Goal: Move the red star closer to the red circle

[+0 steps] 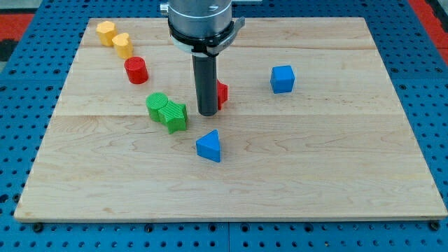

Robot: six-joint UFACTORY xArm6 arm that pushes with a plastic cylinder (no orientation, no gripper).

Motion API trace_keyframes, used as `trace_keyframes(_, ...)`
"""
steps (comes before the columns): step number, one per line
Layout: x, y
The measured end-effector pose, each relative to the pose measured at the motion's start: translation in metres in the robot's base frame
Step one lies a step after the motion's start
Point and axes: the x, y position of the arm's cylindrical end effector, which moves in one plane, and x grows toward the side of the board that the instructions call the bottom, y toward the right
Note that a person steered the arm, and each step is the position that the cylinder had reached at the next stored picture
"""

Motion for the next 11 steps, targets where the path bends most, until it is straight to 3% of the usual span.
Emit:
trace_keyframes(3,0.023,0.085)
trace_keyframes(7,-0.059,-0.070)
trace_keyframes(8,-0.059,-0.008)
trace_keyframes(9,-0.076,0.015)
trace_keyframes(11,-0.088,-0.055)
